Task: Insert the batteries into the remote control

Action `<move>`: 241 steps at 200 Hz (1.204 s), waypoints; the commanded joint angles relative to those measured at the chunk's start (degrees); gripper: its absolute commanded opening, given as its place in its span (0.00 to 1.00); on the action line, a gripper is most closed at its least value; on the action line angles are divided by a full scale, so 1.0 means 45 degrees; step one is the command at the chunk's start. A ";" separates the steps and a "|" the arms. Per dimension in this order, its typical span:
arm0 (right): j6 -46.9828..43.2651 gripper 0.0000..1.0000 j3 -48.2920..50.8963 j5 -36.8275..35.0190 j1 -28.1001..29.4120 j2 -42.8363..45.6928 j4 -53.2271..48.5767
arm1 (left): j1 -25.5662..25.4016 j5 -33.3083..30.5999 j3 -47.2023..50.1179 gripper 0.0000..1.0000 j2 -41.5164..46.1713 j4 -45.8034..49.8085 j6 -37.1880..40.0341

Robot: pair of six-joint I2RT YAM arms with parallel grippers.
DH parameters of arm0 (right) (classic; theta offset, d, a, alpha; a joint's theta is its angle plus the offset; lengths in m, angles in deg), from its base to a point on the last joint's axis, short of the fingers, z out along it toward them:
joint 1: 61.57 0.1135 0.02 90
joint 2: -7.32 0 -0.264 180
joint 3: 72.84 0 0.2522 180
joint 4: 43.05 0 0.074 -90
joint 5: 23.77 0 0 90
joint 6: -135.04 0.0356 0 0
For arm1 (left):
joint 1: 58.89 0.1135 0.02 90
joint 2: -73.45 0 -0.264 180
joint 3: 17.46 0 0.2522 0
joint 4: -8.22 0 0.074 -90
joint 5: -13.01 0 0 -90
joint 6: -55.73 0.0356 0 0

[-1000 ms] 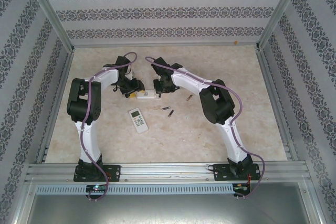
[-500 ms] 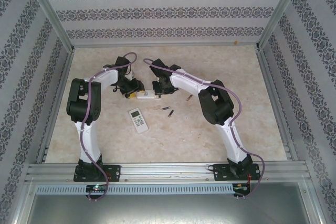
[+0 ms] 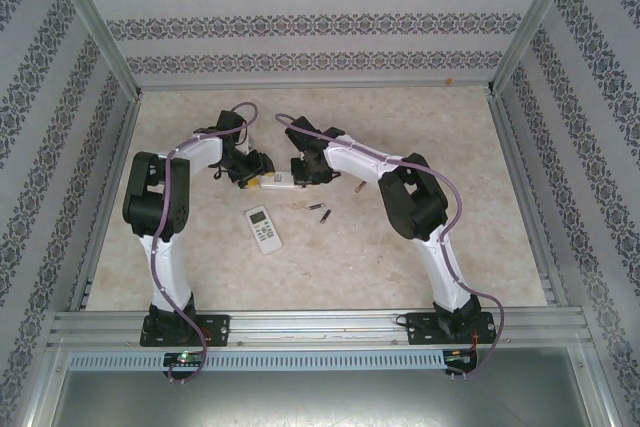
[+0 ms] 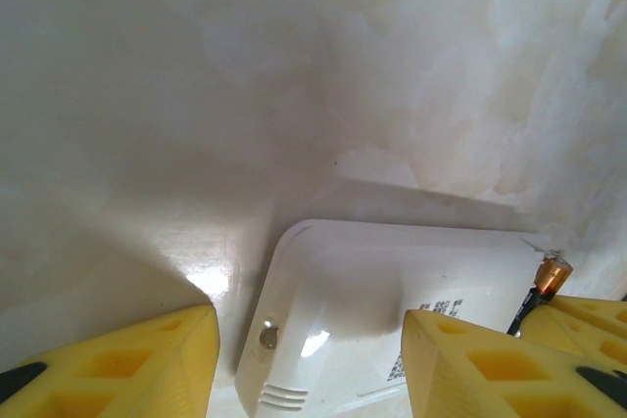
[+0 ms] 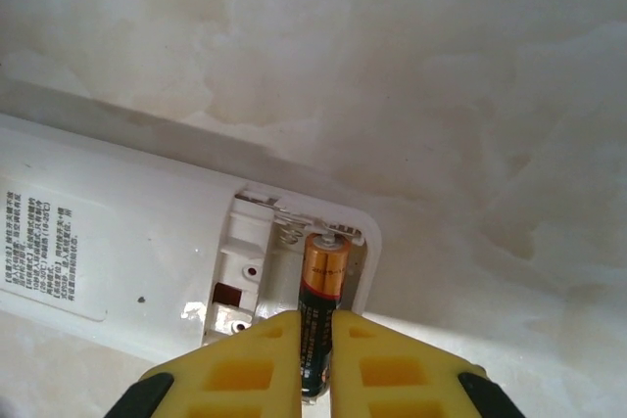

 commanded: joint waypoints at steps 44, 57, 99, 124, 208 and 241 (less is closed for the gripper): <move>0.1373 0.12 0.0525 0.1019 0.0261 -0.0947 -0.3142 | -0.0191 0.1628 0.0803 0.53 0.0182 -0.0882 -0.1080; 0.1858 0.12 0.0002 0.0963 0.0116 -0.0942 -0.3614 | -0.0192 0.1631 0.1024 0.53 0.0322 -0.1180 -0.1354; 0.2245 0.19 -0.1475 0.0159 -0.0016 -0.0768 -0.4326 | -0.0191 0.1536 0.1893 0.52 0.0856 -0.2297 -0.2152; 0.1972 0.28 -0.2219 -0.0028 -0.0040 -0.0659 -0.4535 | -0.0192 0.1616 0.2181 0.53 0.1165 -0.2467 -0.2103; 0.2665 0.25 -0.3232 -0.0670 -0.0124 -0.0663 -0.4907 | -0.0183 0.0058 0.1616 0.62 0.2065 -0.1319 -0.0566; 0.3110 0.22 -0.3226 -0.0992 -0.0149 -0.1022 -0.4741 | -0.0187 -0.0307 0.0712 0.63 0.1550 -0.0524 0.0459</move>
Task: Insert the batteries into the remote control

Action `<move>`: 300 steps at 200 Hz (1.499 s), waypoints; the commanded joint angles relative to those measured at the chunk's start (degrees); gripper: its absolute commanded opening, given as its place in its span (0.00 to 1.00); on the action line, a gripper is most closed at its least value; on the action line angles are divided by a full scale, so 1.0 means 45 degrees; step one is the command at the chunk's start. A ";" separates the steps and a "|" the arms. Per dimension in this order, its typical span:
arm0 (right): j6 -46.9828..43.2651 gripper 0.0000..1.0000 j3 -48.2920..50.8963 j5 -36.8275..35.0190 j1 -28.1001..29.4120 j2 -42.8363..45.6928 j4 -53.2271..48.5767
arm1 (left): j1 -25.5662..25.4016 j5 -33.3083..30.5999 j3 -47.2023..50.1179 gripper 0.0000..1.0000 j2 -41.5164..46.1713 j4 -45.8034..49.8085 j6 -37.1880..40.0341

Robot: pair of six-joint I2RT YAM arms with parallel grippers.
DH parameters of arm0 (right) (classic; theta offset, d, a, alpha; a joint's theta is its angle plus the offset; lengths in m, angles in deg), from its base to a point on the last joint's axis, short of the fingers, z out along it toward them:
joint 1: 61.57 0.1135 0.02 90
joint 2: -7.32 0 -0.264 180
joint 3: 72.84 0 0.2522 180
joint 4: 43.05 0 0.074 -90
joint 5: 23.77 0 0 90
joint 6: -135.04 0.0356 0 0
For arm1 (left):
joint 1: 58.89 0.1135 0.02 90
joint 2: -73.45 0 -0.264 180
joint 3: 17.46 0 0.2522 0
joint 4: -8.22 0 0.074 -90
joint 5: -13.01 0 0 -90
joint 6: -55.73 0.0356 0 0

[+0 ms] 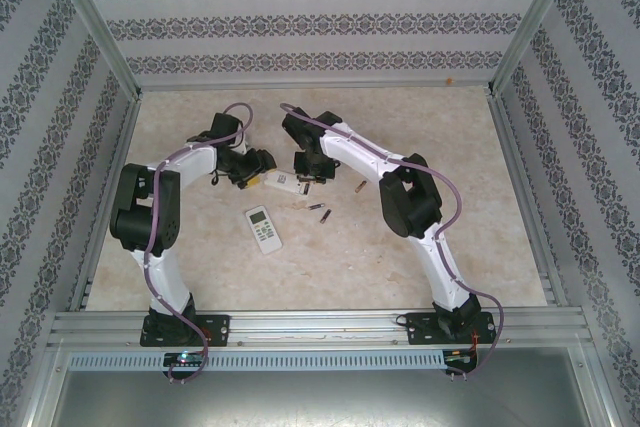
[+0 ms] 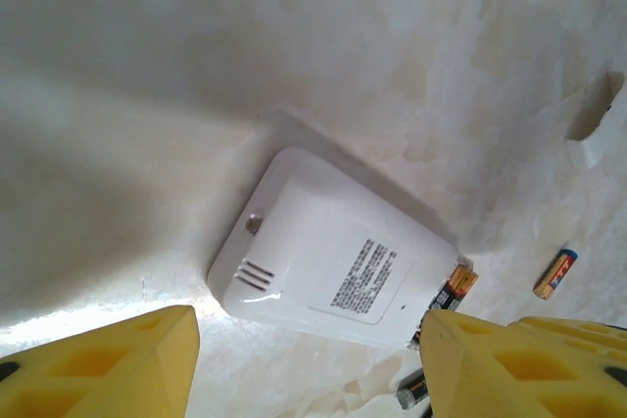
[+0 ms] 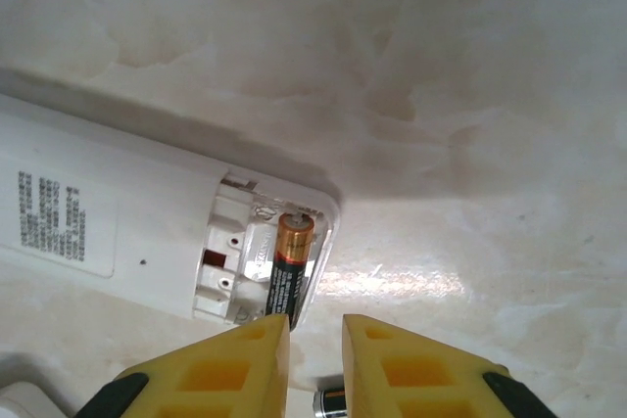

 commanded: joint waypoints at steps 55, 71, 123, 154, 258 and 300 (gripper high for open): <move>0.0745 0.21 -0.0042 0.0306 -0.0060 -0.0775 0.0664 | -0.0101 -0.0299 -0.0909 0.63 -0.0387 0.1040 0.1406; 0.0784 0.20 -0.0076 0.0186 -0.0048 -0.0812 0.0662 | -0.0108 -0.0226 -0.0863 0.63 -0.0399 0.1009 0.1411; 0.0875 0.18 -0.0063 -0.0084 -0.0001 -0.1123 0.0118 | -0.0086 -0.0154 -0.0948 0.63 -0.0466 0.0962 0.1398; 0.0878 0.17 -0.0084 -0.0676 -0.0041 -0.1338 -0.0727 | -0.0090 -0.0133 -0.1048 0.63 -0.0539 0.1011 0.1390; 0.0907 0.18 -0.0211 -0.0795 0.0038 0.0169 -0.0580 | -0.0071 -0.0089 -0.0892 0.64 -0.0465 0.0962 0.1431; 0.1535 0.19 -0.0311 -0.0523 0.0103 0.0152 0.0183 | -0.0032 -0.0051 -0.0908 0.65 -0.0446 0.0943 0.1433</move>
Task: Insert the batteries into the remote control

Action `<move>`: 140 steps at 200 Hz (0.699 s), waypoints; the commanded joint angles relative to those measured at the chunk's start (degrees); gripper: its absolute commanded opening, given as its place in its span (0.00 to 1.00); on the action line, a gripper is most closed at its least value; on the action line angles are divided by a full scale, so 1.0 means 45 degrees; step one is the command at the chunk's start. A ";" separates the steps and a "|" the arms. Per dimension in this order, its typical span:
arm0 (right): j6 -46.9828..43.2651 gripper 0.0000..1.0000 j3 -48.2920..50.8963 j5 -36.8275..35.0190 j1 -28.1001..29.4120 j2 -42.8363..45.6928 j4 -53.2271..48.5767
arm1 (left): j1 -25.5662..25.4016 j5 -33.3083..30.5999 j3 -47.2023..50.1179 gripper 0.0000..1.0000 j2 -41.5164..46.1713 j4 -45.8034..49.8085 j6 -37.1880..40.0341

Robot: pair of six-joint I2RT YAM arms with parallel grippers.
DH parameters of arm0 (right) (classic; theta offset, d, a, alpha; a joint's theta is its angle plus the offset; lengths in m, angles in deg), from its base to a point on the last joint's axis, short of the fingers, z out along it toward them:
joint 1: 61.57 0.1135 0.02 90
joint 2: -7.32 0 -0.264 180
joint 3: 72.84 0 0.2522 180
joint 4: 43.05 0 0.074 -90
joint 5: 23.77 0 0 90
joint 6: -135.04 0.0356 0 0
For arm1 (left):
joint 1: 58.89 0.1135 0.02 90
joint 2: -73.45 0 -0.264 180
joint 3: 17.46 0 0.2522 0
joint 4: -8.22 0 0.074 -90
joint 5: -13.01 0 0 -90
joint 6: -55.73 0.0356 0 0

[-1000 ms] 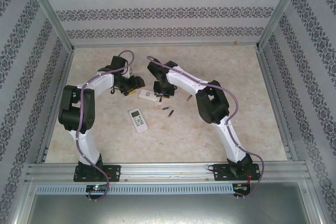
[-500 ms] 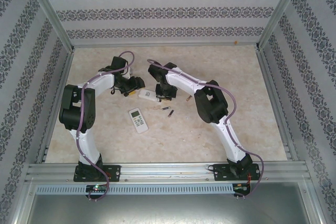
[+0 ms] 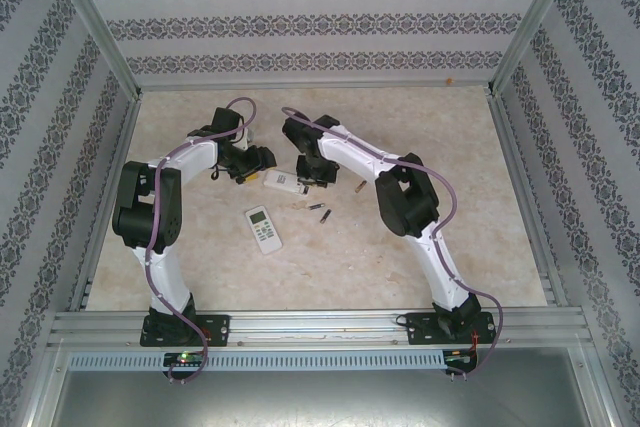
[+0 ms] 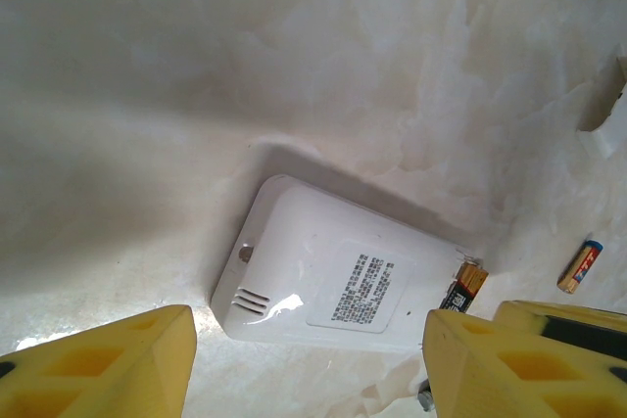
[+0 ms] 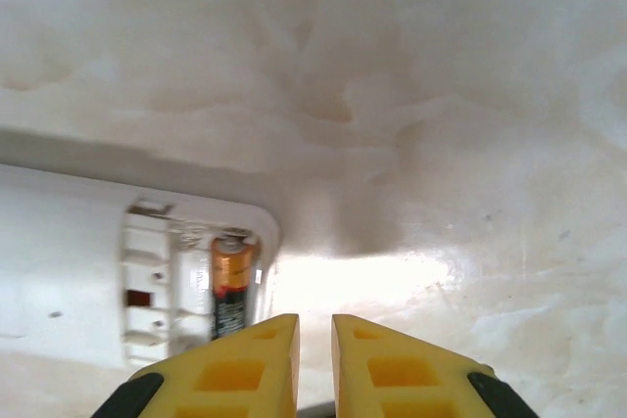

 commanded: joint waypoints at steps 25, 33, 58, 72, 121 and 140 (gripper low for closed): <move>0.0688 0.20 -0.0694 0.0336 0.0125 0.0058 0.0453 | -0.0002 0.0233 -0.0212 0.68 -0.0089 0.0289 0.0426; 0.0712 0.20 -0.0770 0.0391 0.0126 -0.0061 0.0491 | 0.0004 0.0250 -0.0212 0.69 -0.0068 0.0292 0.0468; 0.0800 0.20 -0.0835 0.0458 0.0135 -0.0352 0.0493 | 0.0044 0.0218 -0.0177 0.71 -0.0025 0.0312 0.0528; 0.0797 0.20 -0.0854 0.0596 0.0143 -0.0506 0.0532 | 0.0061 0.0231 -0.0173 0.73 0.0002 0.0312 0.0547; 0.0822 0.18 -0.0590 0.0646 0.0271 -0.0775 0.0493 | 0.0139 0.0199 -0.0173 0.77 -0.0033 0.0346 0.0587; 0.0817 0.16 -0.0489 0.0526 0.0304 -0.0887 0.0339 | 0.0161 0.0198 -0.0173 0.78 -0.0043 0.0346 0.0579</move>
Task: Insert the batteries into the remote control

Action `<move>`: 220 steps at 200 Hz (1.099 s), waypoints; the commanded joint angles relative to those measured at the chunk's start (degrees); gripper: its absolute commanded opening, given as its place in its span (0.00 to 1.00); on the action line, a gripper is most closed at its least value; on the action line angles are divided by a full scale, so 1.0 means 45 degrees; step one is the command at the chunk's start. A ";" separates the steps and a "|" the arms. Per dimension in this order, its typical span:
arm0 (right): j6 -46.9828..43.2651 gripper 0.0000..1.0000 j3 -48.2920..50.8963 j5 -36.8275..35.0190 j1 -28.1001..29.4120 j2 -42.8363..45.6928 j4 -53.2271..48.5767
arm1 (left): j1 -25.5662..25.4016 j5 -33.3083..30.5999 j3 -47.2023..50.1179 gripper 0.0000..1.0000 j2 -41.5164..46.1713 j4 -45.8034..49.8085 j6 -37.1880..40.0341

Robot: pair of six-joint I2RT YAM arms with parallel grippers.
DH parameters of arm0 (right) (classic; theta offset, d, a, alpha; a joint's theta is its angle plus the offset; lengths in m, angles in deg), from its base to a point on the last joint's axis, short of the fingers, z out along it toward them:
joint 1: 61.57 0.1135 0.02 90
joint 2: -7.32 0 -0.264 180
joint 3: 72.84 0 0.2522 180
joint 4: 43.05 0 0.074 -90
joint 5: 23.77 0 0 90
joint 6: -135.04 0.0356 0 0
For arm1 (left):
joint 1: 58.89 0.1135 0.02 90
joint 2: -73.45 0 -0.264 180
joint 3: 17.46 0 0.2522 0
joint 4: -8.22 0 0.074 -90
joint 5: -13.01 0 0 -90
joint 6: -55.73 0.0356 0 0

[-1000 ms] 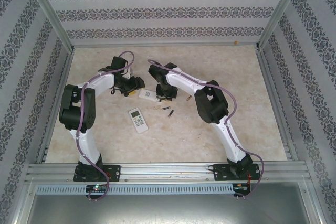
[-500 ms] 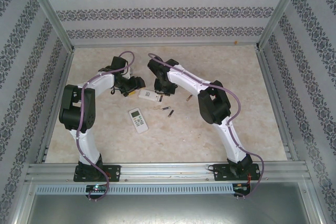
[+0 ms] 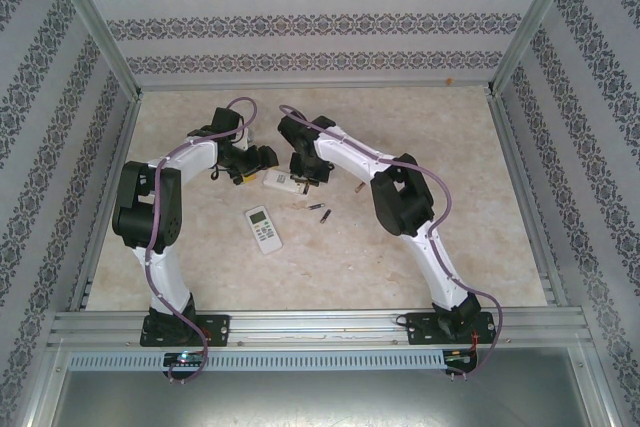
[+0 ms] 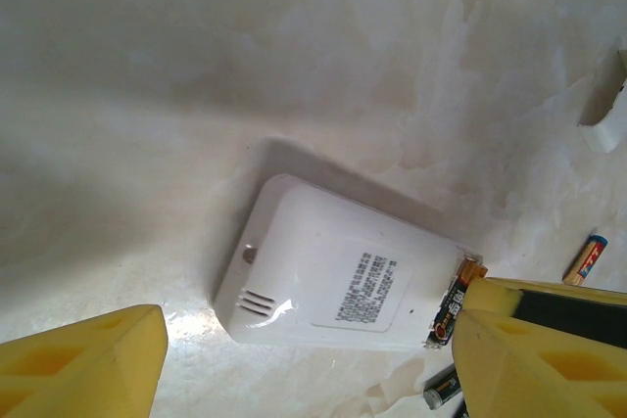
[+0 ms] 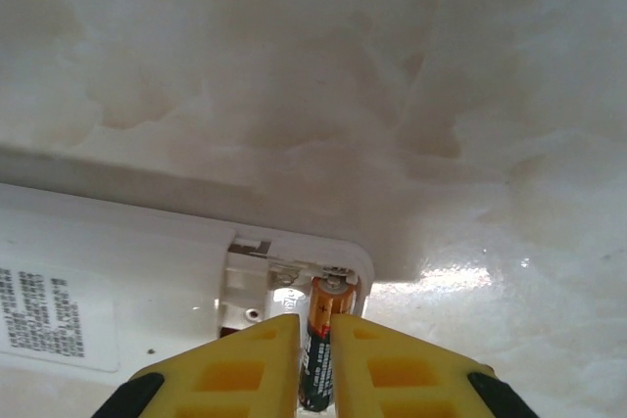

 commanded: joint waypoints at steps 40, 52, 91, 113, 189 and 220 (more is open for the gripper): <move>-0.0074 0.11 0.0226 -0.0362 0.0320 -0.0646 -0.1044 | 0.0145 0.0178 -0.0176 0.78 -0.0050 0.0332 0.0242; -0.0156 0.09 0.0483 -0.0322 0.0359 -0.0704 -0.1071 | 0.0152 0.0180 -0.0139 0.79 -0.0062 0.0307 0.0241; -0.0153 0.09 0.1497 0.0007 0.0507 -0.0879 -0.1211 | 0.0164 0.0178 -0.0017 0.79 -0.0004 0.0234 0.0183; -0.0157 0.09 0.1974 0.0078 0.0702 -0.0860 -0.1226 | 0.0164 0.0177 0.0134 0.79 0.0074 0.0112 0.0127; -0.1266 0.15 -0.2690 -0.0654 0.0247 -0.0547 -0.3140 | 0.0164 0.0250 0.0292 0.79 0.0367 -0.0123 0.0168; -0.0918 0.21 -0.2140 -0.1231 0.0060 0.0797 -0.2769 | 0.0175 -0.0184 0.0054 0.80 0.0615 0.0259 0.0553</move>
